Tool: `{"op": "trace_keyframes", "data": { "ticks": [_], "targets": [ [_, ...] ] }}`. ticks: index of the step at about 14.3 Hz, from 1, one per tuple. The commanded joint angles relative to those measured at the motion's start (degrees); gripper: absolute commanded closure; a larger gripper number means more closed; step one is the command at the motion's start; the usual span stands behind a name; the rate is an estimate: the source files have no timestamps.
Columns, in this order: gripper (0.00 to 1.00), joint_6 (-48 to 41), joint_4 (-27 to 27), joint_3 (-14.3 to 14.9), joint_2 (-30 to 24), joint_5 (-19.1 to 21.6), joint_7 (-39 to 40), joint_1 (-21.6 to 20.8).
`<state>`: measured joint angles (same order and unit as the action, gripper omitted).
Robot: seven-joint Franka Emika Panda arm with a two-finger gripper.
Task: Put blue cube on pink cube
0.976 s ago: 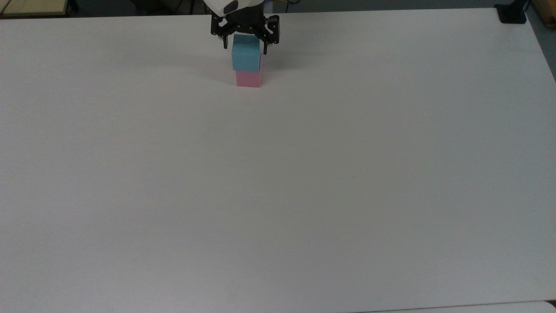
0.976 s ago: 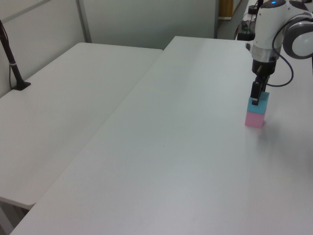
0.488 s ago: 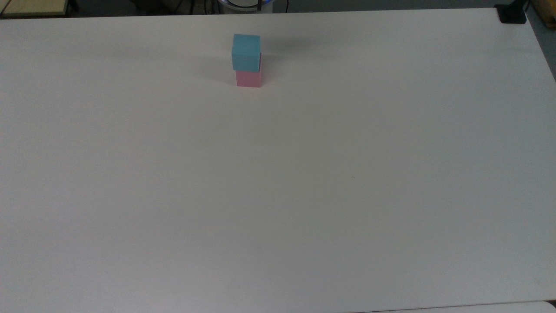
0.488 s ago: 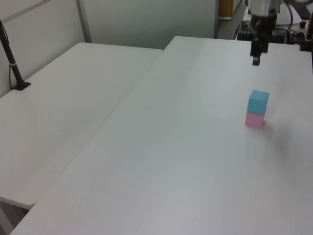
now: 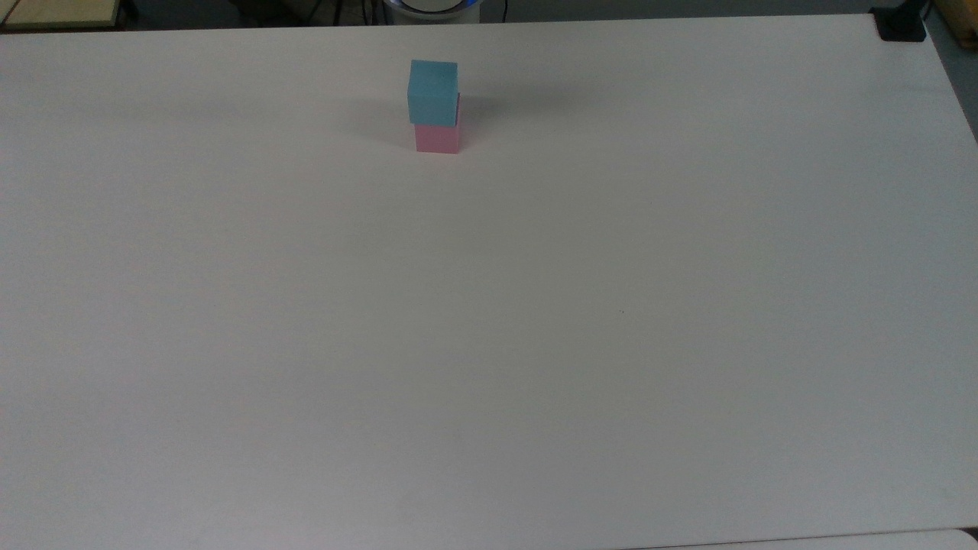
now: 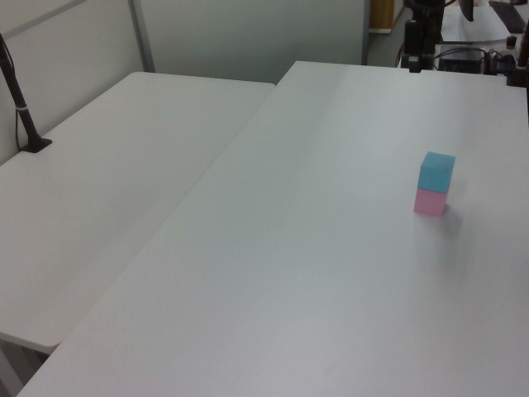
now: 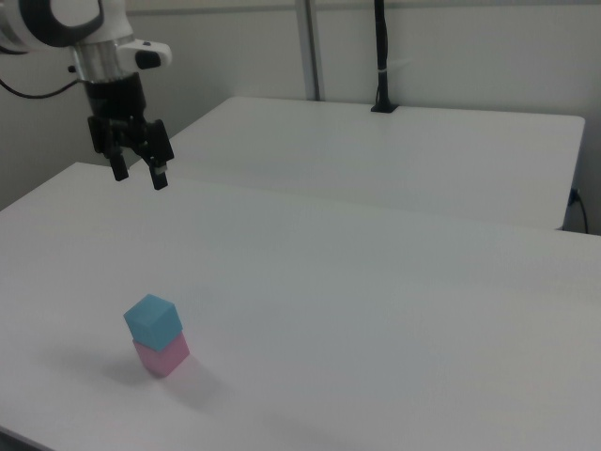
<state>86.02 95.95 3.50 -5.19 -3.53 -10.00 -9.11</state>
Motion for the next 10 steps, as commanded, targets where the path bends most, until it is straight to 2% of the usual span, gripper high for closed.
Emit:
{"op": "trace_keyframes", "data": {
  "ticks": [1,3,10],
  "targets": [
    [0.00,-1.8,-5.1,0.5,4.6,0.9,2.8,0.1],
    [0.00,-1.9,-12.0,0.6,9.6,1.0,2.7,0.6],
    [0.00,-0.1,-12.1,0.8,9.6,1.1,4.6,0.8]
  ]
}}
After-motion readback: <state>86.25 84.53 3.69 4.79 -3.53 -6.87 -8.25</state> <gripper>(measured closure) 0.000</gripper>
